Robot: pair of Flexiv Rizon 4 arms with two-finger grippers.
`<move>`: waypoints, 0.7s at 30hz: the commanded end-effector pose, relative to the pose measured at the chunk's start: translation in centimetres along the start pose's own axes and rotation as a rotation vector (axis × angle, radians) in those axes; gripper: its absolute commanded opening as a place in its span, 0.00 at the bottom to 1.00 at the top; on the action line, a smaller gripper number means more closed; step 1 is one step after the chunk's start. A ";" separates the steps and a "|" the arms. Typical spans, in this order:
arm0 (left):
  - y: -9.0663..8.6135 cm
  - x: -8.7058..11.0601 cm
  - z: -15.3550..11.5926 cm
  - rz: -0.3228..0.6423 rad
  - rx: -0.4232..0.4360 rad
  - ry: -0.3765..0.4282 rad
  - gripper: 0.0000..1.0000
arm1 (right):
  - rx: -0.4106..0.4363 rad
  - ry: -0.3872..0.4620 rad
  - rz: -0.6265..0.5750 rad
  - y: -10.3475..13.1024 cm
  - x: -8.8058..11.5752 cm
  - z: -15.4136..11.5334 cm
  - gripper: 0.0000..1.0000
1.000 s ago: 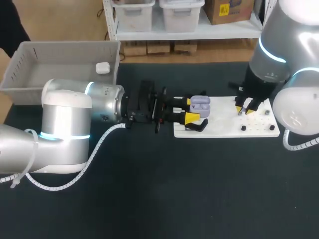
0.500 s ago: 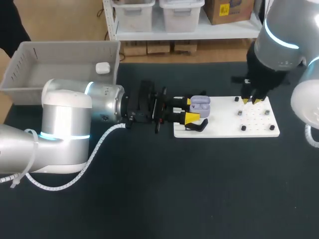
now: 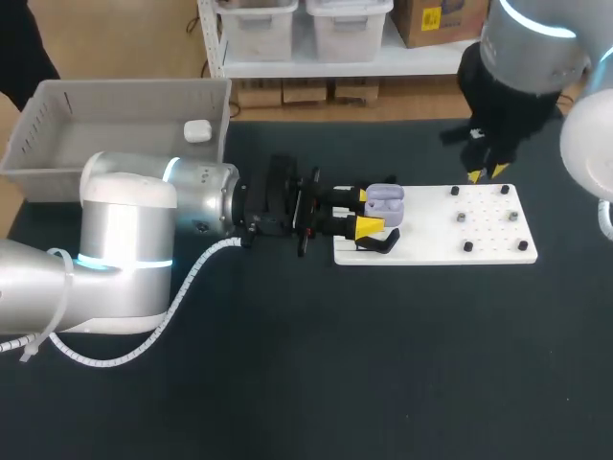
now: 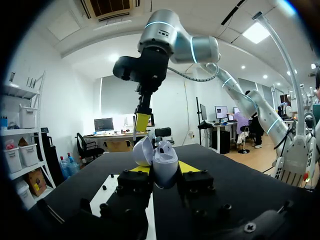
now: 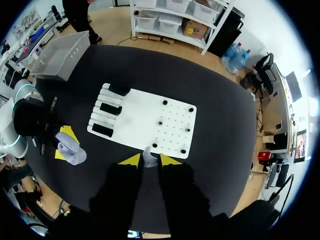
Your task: Pick up each earbud case from the left stands, insert the matching earbuds, close the lid, and place the case in the box.
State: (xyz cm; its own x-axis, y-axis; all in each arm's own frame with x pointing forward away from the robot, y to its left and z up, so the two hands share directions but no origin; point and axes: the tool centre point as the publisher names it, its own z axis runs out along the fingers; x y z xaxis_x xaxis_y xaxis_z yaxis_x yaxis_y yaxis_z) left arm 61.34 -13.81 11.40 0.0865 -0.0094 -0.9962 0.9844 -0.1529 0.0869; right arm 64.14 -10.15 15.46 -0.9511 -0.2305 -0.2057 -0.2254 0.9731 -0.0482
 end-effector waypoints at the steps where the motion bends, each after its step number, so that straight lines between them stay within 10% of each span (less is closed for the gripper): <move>1: 0.0 0.0 0.0 0.002 -0.002 -0.001 0.00 | -0.001 0.003 0.000 0.0 -0.1 0.1 0.00; 13: 0.0 0.0 0.0 0.002 -0.002 -0.001 0.00 | -0.001 0.003 0.000 0.0 -0.1 0.1 0.00; 21: 0.0 0.0 0.0 0.002 -0.002 -0.001 0.00 | 0.063 -0.041 -0.055 2.3 -0.5 -4.7 0.00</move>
State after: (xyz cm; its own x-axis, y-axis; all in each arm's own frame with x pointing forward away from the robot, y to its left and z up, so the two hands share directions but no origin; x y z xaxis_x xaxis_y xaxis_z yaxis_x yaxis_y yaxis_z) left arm 61.34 -13.81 11.40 0.0865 -0.0094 -0.9962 0.9844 -0.1530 0.0870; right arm 64.11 -8.45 18.46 -0.9275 -0.2833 -0.2437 -0.2677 0.9587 -0.0959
